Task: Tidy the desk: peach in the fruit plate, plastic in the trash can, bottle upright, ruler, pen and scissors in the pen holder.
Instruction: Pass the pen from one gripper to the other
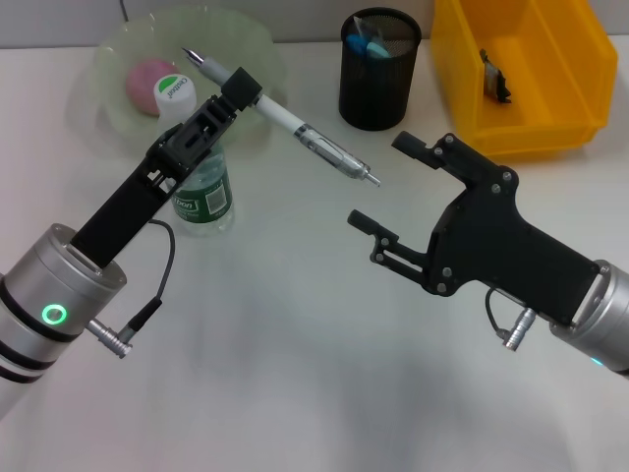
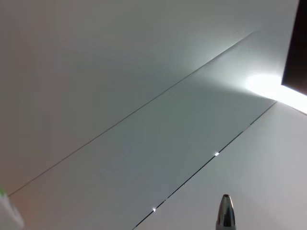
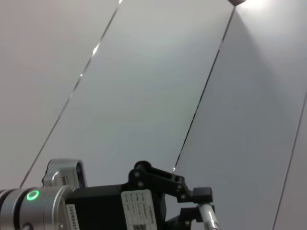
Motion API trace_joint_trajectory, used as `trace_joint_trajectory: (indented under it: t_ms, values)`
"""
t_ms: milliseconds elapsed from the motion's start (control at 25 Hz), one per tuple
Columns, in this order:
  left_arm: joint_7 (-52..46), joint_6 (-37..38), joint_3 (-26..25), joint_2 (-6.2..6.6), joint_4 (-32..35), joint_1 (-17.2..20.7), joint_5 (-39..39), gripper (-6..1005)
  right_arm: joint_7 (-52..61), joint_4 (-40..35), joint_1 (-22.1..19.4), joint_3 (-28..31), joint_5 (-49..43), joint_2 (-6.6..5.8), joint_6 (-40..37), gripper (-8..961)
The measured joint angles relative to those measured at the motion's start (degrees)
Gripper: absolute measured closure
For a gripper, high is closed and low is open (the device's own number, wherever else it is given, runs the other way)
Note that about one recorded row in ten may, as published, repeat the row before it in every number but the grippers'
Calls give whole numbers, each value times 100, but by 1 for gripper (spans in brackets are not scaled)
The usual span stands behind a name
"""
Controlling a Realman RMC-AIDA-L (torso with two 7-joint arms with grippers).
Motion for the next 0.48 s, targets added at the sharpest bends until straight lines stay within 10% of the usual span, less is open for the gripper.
trace_joint_trajectory:
  t_ms: [480]
  values:
    - [-75,-44,-115,0,-188,-10,27,831,-492,164,207,247,-39,0,244,255]
